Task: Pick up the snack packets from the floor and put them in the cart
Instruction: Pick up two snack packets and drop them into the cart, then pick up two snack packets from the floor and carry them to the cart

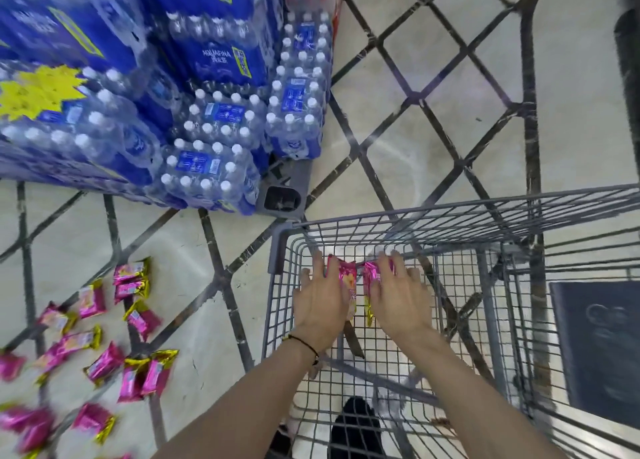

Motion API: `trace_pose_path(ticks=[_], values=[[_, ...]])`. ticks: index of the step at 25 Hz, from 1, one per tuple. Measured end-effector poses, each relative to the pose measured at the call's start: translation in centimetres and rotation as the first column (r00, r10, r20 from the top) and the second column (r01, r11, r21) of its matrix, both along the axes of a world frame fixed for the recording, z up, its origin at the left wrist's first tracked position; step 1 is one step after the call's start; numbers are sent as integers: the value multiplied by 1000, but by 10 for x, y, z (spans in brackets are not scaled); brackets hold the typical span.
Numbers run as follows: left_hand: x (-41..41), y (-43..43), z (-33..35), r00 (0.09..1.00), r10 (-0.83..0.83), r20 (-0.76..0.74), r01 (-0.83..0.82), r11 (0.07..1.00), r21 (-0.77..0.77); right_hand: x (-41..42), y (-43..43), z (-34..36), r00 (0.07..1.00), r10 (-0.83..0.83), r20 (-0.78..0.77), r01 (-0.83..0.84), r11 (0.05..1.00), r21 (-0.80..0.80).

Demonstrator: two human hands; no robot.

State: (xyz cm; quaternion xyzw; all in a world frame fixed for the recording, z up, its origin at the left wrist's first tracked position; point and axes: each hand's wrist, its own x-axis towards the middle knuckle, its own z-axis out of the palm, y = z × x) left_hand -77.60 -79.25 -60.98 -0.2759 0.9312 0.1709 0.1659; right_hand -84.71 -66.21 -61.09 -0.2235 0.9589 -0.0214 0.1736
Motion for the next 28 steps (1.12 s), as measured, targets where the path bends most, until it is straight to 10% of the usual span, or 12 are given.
trace_pose_path(ticks=[16,28], values=[[5,-64,325,924,-224,-309,108,929,-353,-36,-33,345,907,81,-412,-147,980,-131],[118,-127,460,832,68,-551,-374,802,-466,35,-147,479,733,379,-565,-583,777,-236]])
